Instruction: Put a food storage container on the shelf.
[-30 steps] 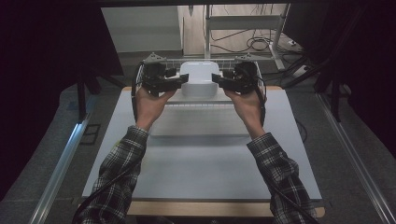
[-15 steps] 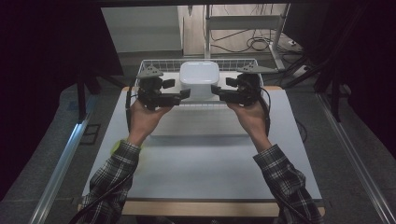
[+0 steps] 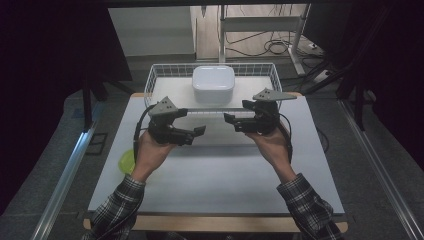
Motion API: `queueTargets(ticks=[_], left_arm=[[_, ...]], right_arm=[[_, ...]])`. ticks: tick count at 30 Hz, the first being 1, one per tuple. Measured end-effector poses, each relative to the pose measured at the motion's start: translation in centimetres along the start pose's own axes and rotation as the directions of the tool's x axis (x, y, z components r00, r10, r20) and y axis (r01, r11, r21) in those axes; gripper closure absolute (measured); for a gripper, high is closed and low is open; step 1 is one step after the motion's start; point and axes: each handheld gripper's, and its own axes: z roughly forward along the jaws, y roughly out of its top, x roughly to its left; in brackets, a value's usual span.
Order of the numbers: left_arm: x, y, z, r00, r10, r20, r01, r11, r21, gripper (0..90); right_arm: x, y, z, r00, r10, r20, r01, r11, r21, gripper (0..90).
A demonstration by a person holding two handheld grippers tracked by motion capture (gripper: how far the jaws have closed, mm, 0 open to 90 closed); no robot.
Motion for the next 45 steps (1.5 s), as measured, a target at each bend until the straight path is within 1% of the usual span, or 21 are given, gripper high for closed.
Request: queueTargets(ticks=[3,5,7,8,9,10,13,15,18,19,20,21,24,28,32,35,37,40,43,44,45], left_arm=[[-0.7,-1.1,-0.1,0.999,0.036,-0.025,-0.036,0.9993,0.015,8.3],[-1.0,-1.8,-0.3,0.9978,0.049,-0.044,-0.048,0.9987,0.018,6.5],[-1.2,-2.1,-0.3,0.9979,0.046,-0.045,-0.045,0.9988,0.02,6.8],[-1.3,-2.8,-0.4,0.9989,0.034,-0.033,-0.034,0.9992,0.024,6.8],[-1.3,-2.8,-0.4,0.9989,0.034,-0.033,-0.034,0.9992,0.024,6.8],[-1.5,-3.5,-0.4,0.9993,0.03,-0.023,-0.029,0.999,0.033,6.9],[-1.7,-4.4,-0.4,0.9999,0.016,-0.006,-0.016,0.9992,0.036,7.8],[-1.9,-5.1,-0.3,0.9998,0.015,0.009,-0.015,0.9993,0.035,8.1],[-2.1,-6.1,-0.1,0.9998,0.02,0.001,-0.02,0.9988,0.045,8.0],[-2.1,-6.1,-0.1,0.9998,0.02,0.001,-0.02,0.9988,0.045,7.9],[-2.2,-6.7,0.1,0.9998,0.019,0.002,-0.019,0.9976,0.066,7.6],[-2.2,-6.7,0.1,0.9998,0.019,0.002,-0.019,0.9976,0.066,7.0],[-2.4,-8.0,0.0,1.0,0.003,0.008,-0.004,0.9966,0.083,6.0],[-2.6,-8.9,-0.3,0.9999,0.004,0.01,-0.005,0.9958,0.091,4.2],[-2.8,-10.7,-0.7,0.9996,-0.011,0.026,0.009,0.997,0.076,3.3],[-3.1,-11.9,-0.8,0.9995,-0.003,0.031,0.0,0.9971,0.077,2.8],[-3.2,-12.6,-0.8,0.9994,0.01,0.032,-0.013,0.996,0.088,3.1],[-3.6,-13.6,-0.9,0.9997,0.023,0.013,-0.024,0.9929,0.116,3.9],[-3.8,-14.3,-1.0,0.9998,0.011,0.018,-0.014,0.9907,0.136,3.7],[-3.8,-14.3,-1.0,0.9998,0.011,0.018,-0.014,0.9907,0.136,3.7],[-3.8,-14.5,-1.0,0.9998,0.007,0.019,-0.009,0.9898,0.142,3.7]], right_arm=[[0.4,-0.9,-0.2,0.9999,-0.013,-0.011,0.013,1.0,0.02,13.3],[0.7,-1.5,-0.4,0.9996,-0.027,-0.009,0.027,0.999,0.028,11.5],[0.8,-2.2,-0.6,0.9994,-0.033,-0.012,0.033,0.999,0.04,10.4],[0.9,-2.5,-0.6,0.9992,-0.037,-0.014,0.037,0.998,0.042,9.8],[1.0,-2.9,-0.8,0.9991,-0.039,-0.015,0.04,0.998,0.051,9.3],[1.1,-3.2,-0.9,0.9988,-0.045,-0.017,0.046,0.997,0.056,8.7],[1.3,-4.2,-1.2,0.9979,-0.063,-0.017,0.064,0.996,0.066,7.0],[1.4,-4.8,-1.5,0.9977,-0.064,-0.023,0.065,0.995,0.072,6.3],[1.3,-5.9,-1.8,0.9982,-0.047,-0.037,0.051,0.995,0.09,5.8],[1.3,-5.9,-1.8,0.9982,-0.047,-0.037,0.051,0.995,0.09,5.8],[1.1,-6.4,-1.9,0.9982,-0.04,-0.045,0.045,0.992,0.116,5.3],[1.1,-6.7,-2.0,0.9984,-0.038,-0.041,0.043,0.992,0.119,5.2],[1.0,-7.5,-2.3,0.9986,-0.021,-0.049,0.026,0.993,0.115,4.8],[1.1,-8.4,-2.4,0.9983,-0.029,-0.051,0.035,0.992,0.12,4.4],[1.5,-10.0,-2.6,0.9973,-0.048,-0.056,0.055,0.989,0.135,3.9],[1.6,-11.2,-2.9,0.9976,-0.047,-0.051,0.054,0.989,0.141,3.9],[1.5,-12.0,-3.1,0.9975,-0.048,-0.052,0.055,0.987,0.149,3.7],[1.5,-13.3,-3.3,0.9968,-0.069,-0.041,0.075,0.983,0.166,3.2],[1.5,-14.3,-3.5,0.9948,-0.095,-0.036,0.1,0.979,0.178,2.9],[1.5,-14.3,-3.5,0.9948,-0.095,-0.036,0.1,0.979,0.178,2.9],[1.5,-14.8,-3.7,0.9946,-0.094,-0.044,0.1,0.979,0.179,2.9]])
